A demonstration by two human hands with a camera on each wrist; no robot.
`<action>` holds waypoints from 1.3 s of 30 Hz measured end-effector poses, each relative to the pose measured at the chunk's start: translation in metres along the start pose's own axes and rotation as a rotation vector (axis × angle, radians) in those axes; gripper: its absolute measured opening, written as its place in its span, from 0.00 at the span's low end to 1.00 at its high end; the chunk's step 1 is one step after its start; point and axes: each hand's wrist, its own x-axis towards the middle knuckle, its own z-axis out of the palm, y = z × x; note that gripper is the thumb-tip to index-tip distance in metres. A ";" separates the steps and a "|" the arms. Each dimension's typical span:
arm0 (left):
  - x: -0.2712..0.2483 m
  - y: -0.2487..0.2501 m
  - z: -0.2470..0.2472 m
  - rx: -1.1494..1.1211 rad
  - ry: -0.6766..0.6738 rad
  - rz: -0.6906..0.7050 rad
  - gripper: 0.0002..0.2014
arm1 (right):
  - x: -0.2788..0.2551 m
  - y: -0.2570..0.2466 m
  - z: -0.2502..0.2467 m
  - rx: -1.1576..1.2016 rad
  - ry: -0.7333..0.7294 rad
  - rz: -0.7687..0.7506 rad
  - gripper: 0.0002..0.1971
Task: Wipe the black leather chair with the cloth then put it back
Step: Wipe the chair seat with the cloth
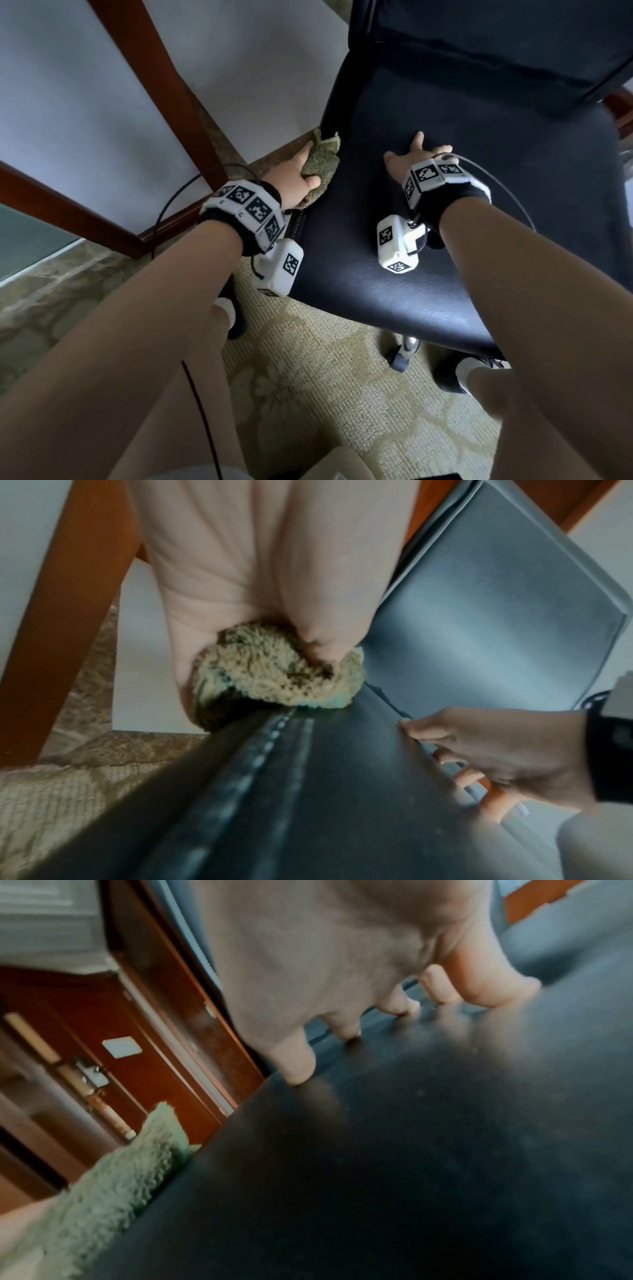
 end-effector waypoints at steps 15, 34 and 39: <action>-0.082 -0.016 0.026 -0.008 -0.109 -0.056 0.35 | -0.031 0.031 0.019 0.016 -0.071 -0.192 0.44; -0.045 0.001 0.029 -0.092 0.032 -0.215 0.34 | -0.024 0.028 0.021 0.019 -0.095 -0.168 0.43; -0.069 -0.014 0.040 -0.264 0.040 -0.273 0.33 | -0.023 0.023 0.019 0.004 -0.120 -0.149 0.43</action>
